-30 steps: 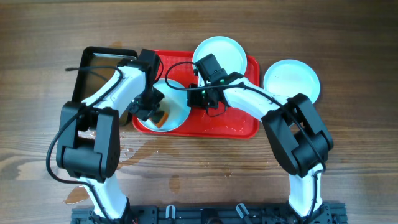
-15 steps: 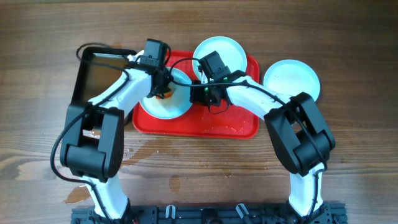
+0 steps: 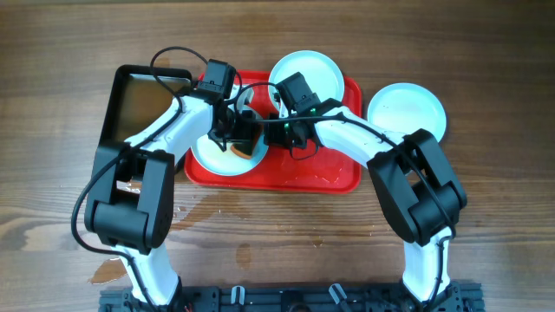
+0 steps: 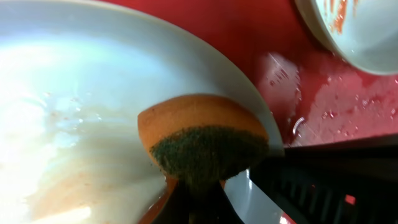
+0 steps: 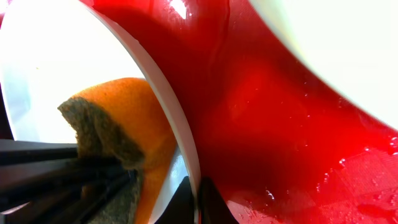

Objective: Clean dirty plates on tray and stack at the side
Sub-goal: 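Scrub the plate with the sponge while right gripper holds its rim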

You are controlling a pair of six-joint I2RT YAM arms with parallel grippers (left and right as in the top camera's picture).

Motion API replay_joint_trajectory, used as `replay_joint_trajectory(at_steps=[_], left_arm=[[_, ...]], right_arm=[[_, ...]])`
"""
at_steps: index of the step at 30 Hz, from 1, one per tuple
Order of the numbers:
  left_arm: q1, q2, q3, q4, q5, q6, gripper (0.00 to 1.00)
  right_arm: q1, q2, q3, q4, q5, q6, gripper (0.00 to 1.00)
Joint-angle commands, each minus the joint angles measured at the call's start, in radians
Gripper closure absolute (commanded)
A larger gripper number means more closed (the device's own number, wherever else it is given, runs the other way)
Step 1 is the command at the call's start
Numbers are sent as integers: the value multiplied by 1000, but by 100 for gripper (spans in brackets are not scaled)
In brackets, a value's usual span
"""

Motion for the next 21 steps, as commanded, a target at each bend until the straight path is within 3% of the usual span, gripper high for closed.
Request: replay_joint_trajectory(at_steps=[1,4,8,14,18,21], left_arm=[[10,21,-7,16,-100,-141,96],[31,21,-7,46,-367,-493,96],[36,21,-7,39,-496,-860,96],[36,21,-7,-22,-526,-1225,96],[32,21,-7,-163,-525,-1527,96],[32,21,-7,-283,-524,-1660,96]], right_arm=[[8,17,-4,2,-21,-11,96],[8,17,-3,2,-20,-11,95],[8,17,-4,3,-20,-11,96],[8,17,-4,3,-20,-11,96],[8,17,-4,3,-20,-11,96],[8,17,-4,6,-20,-11,96]])
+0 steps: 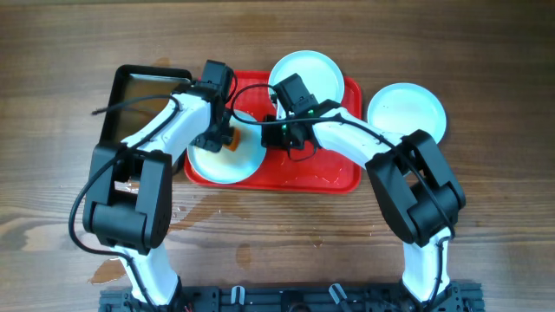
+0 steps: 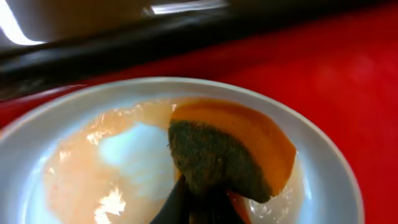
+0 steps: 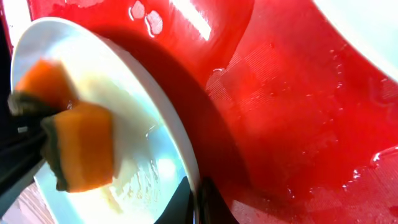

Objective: Clean dirty plates on tray and stack at the side
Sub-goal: 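Scrub the plate with the sponge while right gripper holds its rim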

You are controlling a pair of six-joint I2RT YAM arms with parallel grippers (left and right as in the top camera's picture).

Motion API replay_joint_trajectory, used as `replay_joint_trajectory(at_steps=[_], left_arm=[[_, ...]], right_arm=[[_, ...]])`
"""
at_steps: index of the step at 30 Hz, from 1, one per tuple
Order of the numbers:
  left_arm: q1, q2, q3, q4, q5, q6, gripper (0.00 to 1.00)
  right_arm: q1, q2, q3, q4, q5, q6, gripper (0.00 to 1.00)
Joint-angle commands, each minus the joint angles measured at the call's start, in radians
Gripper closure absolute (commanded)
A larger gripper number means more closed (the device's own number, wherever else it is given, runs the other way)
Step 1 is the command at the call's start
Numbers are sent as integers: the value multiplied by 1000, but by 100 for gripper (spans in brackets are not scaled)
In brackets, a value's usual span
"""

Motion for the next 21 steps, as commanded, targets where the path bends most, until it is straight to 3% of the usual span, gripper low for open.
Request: replay_joint_trajectory(at_steps=[1,9,15,18,21], left_arm=[[17,22,-31,-145,-67,-301,96],[9,22,-31,-256,147,-327,96],[-19,22,-30,-247,139,-241,96],[-23,22,-30,-150,37,-89,96],[-23,22,-31,27,-35,230,96]], right_arm=[[-2,17,-4,3,-9,4,96],[-2,17,-4,6,-10,4,96],[-2,17,-4,6,-13,4,96],[-2,17,-4,6,-13,4,96],[-2,17,-4,6,-13,4,96]])
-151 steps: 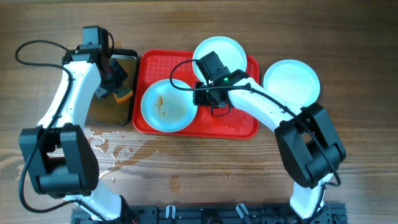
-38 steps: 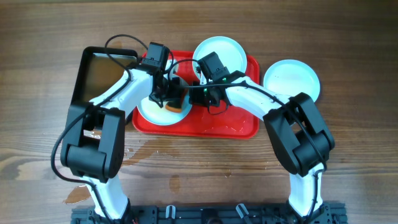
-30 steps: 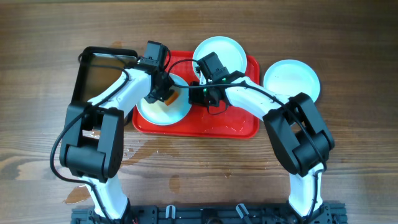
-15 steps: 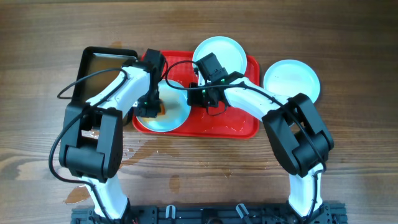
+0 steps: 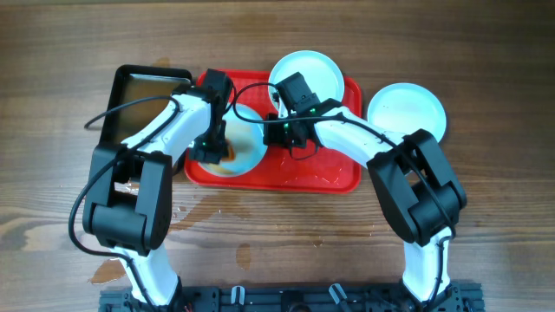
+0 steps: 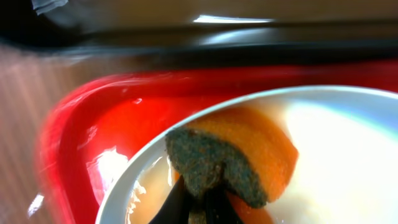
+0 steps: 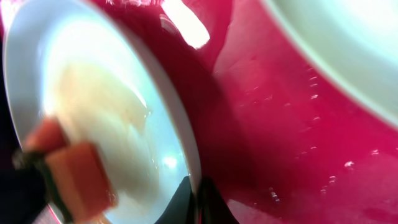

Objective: Clean dirty plates on tray and stack at the side
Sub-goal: 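Scrub the plate with the sponge while right gripper holds its rim, then lift the sponge back over the black tray with the left gripper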

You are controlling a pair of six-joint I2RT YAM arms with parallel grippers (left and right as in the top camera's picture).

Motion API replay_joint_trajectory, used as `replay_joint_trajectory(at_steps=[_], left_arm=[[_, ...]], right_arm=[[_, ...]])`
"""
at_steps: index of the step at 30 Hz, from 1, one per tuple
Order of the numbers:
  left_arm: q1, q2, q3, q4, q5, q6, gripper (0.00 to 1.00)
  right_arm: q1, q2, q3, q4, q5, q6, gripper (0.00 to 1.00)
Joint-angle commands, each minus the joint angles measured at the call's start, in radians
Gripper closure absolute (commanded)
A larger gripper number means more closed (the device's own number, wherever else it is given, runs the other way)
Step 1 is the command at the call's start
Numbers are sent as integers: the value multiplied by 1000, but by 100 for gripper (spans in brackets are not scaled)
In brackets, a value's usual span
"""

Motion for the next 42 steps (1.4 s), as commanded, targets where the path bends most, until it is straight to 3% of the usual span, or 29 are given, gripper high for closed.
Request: replay_joint_trajectory(at_steps=[1,6,10,17,24,26,29,33,35,36,42], left_arm=[[-15,27,-22,192,-42,415,96],[-15,27,-22,414,-40,805,96],[-12,18,-20,486,-40,980,96],[67,-215,-19,397,37,1001,96],[187,-567,-19,109,76,1001,96],[210,-574,-19,61,68,1001,96],[243,-541,-21,24,65,1001,96],[263,-493,-21,23,65,1001,96],[268,-469,-21,23,64,1001,96],[269,-450,-21,23,64,1001,96],[269,-393,-21,37,51,1001,96]], right_arm=[[7,17,-4,5,-23,3,96],[7,17,-4,5,-23,1,96],[7,17,-4,5,-23,1,96],[7,17,-4,5,-23,1,96],[7,17,-4,13,-7,1,95],[7,17,-4,13,-7,1,94],[7,17,-4,12,-8,1,76],[7,17,-4,14,-6,0,74],[8,17,-4,13,10,1,81],[11,17,-4,12,11,1,96],[11,11,1,-18,-43,-2,96]])
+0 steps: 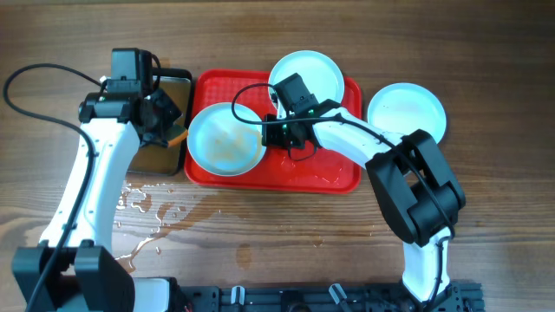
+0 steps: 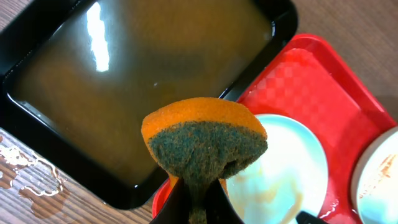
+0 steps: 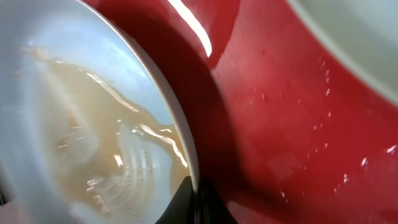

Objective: Clean dirty plates on tray and stack at the side
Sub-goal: 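Lift the sponge back over the black tray with the left gripper, then lift the plate with the right gripper and stack it on the right plate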

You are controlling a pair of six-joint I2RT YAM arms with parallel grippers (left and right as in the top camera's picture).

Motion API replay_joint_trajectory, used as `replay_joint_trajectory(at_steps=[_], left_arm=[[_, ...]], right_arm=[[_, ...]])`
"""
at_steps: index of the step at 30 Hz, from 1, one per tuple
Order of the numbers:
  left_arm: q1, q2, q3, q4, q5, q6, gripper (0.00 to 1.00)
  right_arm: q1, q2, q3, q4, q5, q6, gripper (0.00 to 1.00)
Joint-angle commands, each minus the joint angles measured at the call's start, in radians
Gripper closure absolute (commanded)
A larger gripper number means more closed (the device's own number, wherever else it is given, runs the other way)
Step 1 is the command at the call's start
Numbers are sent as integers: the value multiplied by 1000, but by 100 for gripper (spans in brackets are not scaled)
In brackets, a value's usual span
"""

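A white plate point(image 1: 225, 139) smeared with brownish water sits on the left half of the red tray point(image 1: 312, 178). My right gripper point(image 1: 270, 132) is shut on its right rim point(image 3: 186, 155), as the right wrist view shows close up. My left gripper point(image 1: 169, 128) is shut on an orange sponge point(image 2: 202, 140) with a green scouring face, held over the black water basin point(image 2: 118, 81) at the tray's left edge. A second plate point(image 1: 305, 76) lies at the back of the tray, with reddish streaks showing on it point(image 2: 379, 180). A clean plate point(image 1: 406, 111) rests on the table to the right.
Water is spilled on the wooden table point(image 1: 147, 204) in front of the basin. Droplets lie on the tray floor point(image 3: 298, 124). A black rail point(image 1: 303, 295) runs along the near edge.
My left gripper has left the plate with the sponge and now hangs over the black basin to the left. The right gripper still pinches the plate's rim. The plate lies uncovered.
The sponge in my left gripper was pressed on the plate near its right rim, then at its back left, then at its left edge, while the right gripper held the rim throughout. Now the sponge is off the plate, above the basin.
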Motion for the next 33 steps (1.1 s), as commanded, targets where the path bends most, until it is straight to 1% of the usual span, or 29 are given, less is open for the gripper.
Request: replay_joint_trajectory(at_steps=[1,4,7,11,16,19,23,29,33], left_arm=[[8,19,1,14,-4,19,96],[12,19,1,22,-4,19,96],[21,19,1,35,-5,19,96],[45,19,1,39,-5,19,96],[76,19,1,39,-4,19,96],[88,19,1,39,-8,19,96],[89,31,1,40,-15,19,96],[89,83,1,40,-14,19,96],[89,103,1,44,-14,19,96]], right_arm=[[-10,-3,7,-35,-43,-27,96],[-37,-72,16,-84,-4,-92,96],[-45,-210,16,-145,181,-166,96],[-16,-343,16,-163,433,-232,96],[42,-402,16,-153,790,-339,96],[90,-401,16,-149,946,-374,96],[177,-395,16,-42,1139,-539,96],[298,-395,16,126,1347,-755,96],[351,-396,16,261,1497,-914,96]])
